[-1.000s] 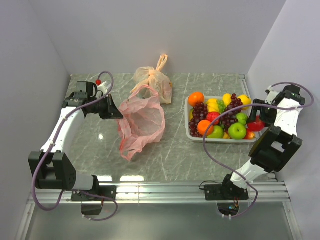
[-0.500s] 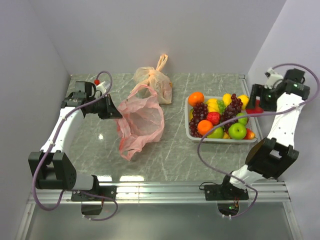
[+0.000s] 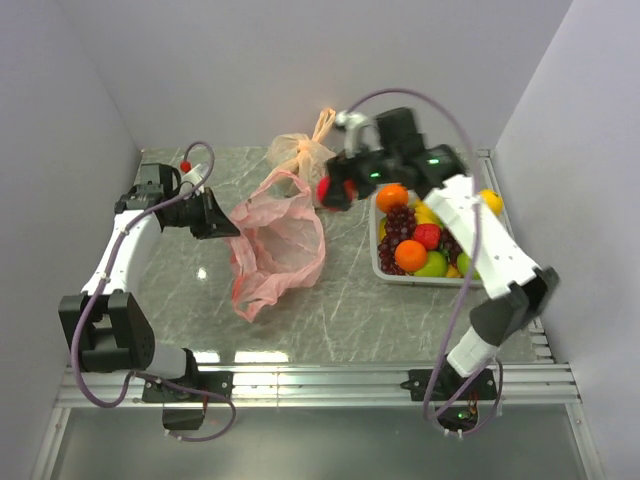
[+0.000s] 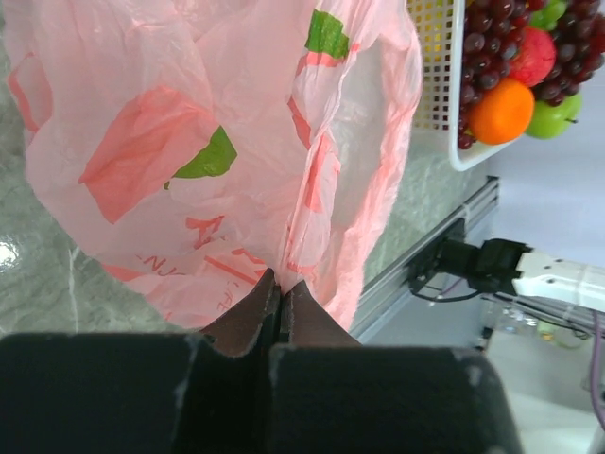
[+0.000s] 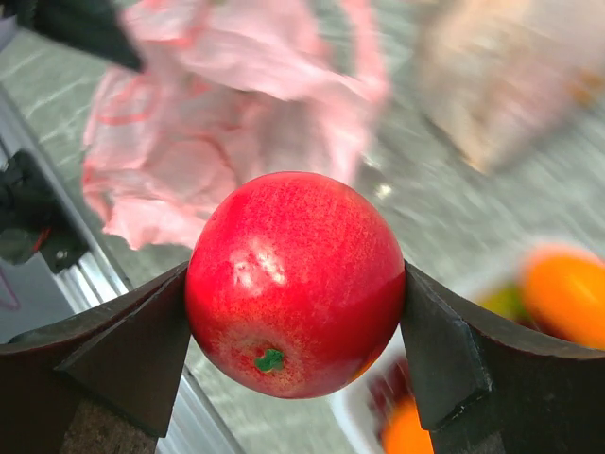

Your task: Place the fake fruits into the plastic bag and tie a complex knot

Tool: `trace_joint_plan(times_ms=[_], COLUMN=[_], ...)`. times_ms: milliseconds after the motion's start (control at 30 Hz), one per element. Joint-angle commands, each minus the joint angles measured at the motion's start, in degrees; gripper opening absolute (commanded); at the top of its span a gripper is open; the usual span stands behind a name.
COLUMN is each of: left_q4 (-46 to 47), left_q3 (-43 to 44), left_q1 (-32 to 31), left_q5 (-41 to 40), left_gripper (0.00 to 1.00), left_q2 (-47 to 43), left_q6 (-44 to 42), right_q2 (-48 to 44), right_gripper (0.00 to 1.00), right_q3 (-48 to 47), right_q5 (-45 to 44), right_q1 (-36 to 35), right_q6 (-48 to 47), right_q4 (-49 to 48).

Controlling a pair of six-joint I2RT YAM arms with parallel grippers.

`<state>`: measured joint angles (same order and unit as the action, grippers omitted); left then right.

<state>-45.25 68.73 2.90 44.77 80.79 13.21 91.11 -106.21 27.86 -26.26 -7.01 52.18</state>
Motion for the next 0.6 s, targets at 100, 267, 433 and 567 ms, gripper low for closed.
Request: trace_joint_plan(times_ms=[100,267,433,567], left_q4=[0.17,1.39,2.10,1.75], left_q3=[-0.52,-2.45,-3.08,-2.72], left_q1=[2.37,3.96,4.84,4.84], left_q5=[9.17,11.56,12.62,12.35], left_gripper=[0.00,0.00,0.00,0.00], left_q2=[1.03,2.70,3.84,4.02], left_q6=[0.15,1.37,1.82,1.20], right_q2=[10.48,16.36,19.11,14.38], right_gripper=[0.63,0.79,1.00,1.00], right_q3=[-0.84,-0.13,-2.24,-2.07], right_q5=[-5.88,-10.97,-13.80,-11.88], right_q1=[-14.15,-22.24,-23.75,-22.00], right_q6=[1.21,1.03,2.26,1.82], right_q4=[-8.67,-12.98,-12.11,-10.18])
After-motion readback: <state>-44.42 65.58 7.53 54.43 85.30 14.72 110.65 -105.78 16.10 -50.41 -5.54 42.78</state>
